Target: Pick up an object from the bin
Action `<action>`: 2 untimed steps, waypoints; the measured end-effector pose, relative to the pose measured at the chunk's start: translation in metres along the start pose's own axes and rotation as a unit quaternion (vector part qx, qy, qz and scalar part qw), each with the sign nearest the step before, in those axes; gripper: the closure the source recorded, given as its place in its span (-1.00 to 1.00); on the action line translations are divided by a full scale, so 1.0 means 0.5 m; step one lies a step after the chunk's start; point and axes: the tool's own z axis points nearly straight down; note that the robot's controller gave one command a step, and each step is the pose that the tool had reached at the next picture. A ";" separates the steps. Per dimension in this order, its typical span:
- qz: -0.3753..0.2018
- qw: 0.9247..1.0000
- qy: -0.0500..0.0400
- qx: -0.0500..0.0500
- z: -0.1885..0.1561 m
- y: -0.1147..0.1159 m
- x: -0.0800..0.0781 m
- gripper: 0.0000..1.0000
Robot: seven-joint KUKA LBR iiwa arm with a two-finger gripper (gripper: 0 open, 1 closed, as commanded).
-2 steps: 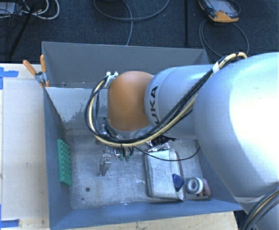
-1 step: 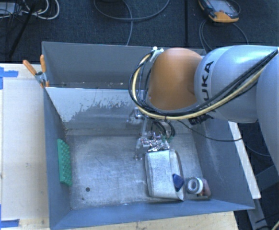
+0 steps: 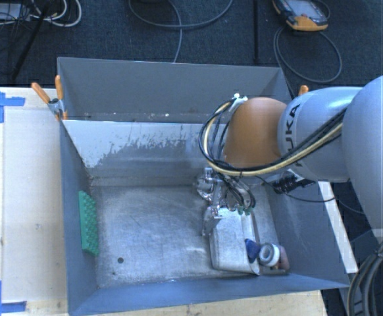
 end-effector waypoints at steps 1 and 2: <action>-0.041 0.999 -0.006 -0.004 -0.023 -0.108 -0.050 -1.00; -0.042 0.999 -0.006 -0.001 -0.024 -0.109 -0.050 1.00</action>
Offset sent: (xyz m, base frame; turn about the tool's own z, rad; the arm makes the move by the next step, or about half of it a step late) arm 0.0228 -0.0551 0.0107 -0.0890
